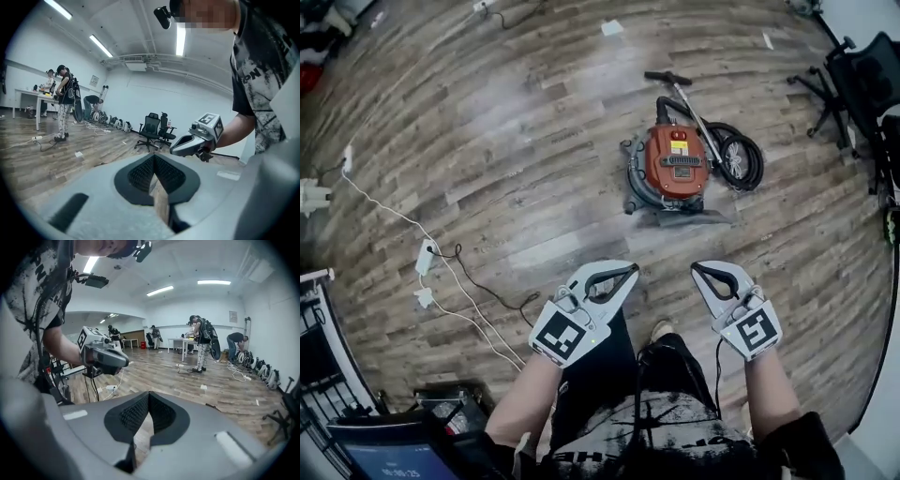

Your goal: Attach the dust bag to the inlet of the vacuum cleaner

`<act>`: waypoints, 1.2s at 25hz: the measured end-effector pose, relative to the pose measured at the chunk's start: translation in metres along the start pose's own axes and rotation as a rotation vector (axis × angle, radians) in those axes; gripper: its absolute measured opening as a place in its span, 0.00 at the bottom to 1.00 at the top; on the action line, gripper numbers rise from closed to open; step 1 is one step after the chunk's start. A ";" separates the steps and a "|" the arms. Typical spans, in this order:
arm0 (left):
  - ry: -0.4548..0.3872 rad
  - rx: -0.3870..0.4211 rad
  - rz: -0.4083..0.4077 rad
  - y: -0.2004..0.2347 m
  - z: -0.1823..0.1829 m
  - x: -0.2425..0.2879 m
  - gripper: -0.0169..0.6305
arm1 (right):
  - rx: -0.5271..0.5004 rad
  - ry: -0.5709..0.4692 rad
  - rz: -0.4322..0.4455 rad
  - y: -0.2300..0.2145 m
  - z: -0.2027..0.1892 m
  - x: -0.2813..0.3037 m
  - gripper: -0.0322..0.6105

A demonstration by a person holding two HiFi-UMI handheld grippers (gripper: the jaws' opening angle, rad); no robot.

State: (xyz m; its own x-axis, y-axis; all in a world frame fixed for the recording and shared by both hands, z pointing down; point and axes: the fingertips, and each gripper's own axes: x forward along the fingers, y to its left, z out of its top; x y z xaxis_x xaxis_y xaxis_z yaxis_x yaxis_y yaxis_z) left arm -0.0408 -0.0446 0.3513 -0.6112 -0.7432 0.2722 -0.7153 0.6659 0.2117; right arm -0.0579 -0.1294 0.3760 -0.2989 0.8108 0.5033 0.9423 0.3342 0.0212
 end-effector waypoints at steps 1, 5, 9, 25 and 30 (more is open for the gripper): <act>-0.003 -0.010 0.003 0.001 0.018 -0.013 0.03 | 0.001 -0.004 -0.008 0.002 0.022 -0.003 0.06; -0.062 0.052 0.006 0.009 0.075 -0.048 0.03 | -0.045 -0.005 -0.045 0.002 0.087 -0.006 0.06; -0.120 0.096 0.000 0.020 0.110 -0.055 0.03 | -0.082 -0.062 -0.079 0.000 0.130 -0.006 0.06; -0.178 0.087 0.048 -0.023 0.172 -0.006 0.03 | -0.138 -0.313 -0.112 -0.045 0.197 -0.095 0.06; -0.184 0.111 0.149 -0.031 0.190 0.020 0.03 | -0.127 -0.256 -0.049 -0.075 0.185 -0.116 0.06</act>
State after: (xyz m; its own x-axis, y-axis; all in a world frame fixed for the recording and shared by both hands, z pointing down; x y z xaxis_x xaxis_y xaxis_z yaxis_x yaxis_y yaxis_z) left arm -0.0951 -0.0921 0.1713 -0.7564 -0.6439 0.1152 -0.6397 0.7650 0.0751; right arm -0.1217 -0.1596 0.1563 -0.3577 0.8956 0.2646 0.9323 0.3263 0.1559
